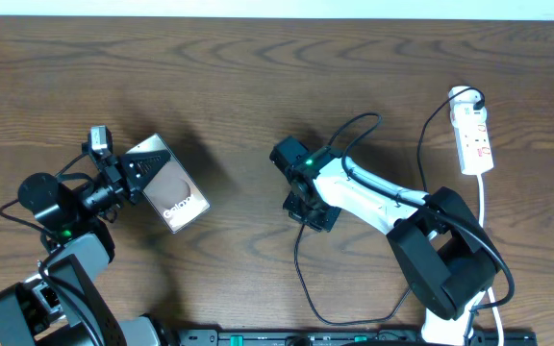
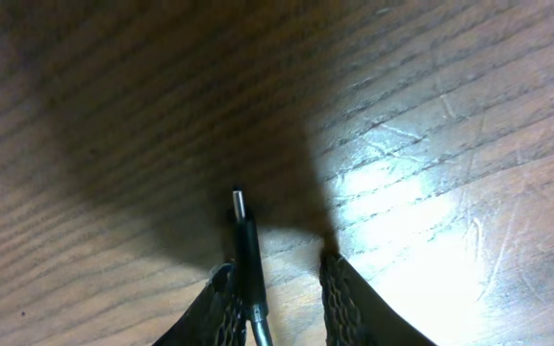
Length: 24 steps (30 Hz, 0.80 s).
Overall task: Plug charger to phone and switch on socket
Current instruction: 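Lower the right gripper and close it on the cable connector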
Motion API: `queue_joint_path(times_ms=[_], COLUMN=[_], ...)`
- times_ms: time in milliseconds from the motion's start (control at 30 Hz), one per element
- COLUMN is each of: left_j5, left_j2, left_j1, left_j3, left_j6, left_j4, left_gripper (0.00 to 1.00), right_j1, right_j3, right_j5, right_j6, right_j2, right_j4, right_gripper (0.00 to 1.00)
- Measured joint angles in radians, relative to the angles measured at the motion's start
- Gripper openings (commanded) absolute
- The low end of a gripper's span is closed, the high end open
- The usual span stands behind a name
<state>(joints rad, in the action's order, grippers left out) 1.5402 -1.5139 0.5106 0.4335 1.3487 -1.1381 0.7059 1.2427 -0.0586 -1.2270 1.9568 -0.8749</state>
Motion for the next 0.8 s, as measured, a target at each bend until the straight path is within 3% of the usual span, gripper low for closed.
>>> queue_joint_path(times_ms=[133, 800], left_j5=[0.0, 0.0], left_j2=[0.0, 0.0], left_j1=[0.0, 0.0], left_j3=[0.0, 0.0], left_j6=[0.0, -0.001], left_j4=[0.0, 0.0], left_gripper=[0.08, 0.07], right_j1=[0.0, 0.0], right_j3=[0.0, 0.0], right_j5=[0.014, 0.005], right_j6=[0.0, 0.032], right_j2=[0.0, 0.0], right_j4=[0.008, 0.021], right_gripper=[0.29, 0.24])
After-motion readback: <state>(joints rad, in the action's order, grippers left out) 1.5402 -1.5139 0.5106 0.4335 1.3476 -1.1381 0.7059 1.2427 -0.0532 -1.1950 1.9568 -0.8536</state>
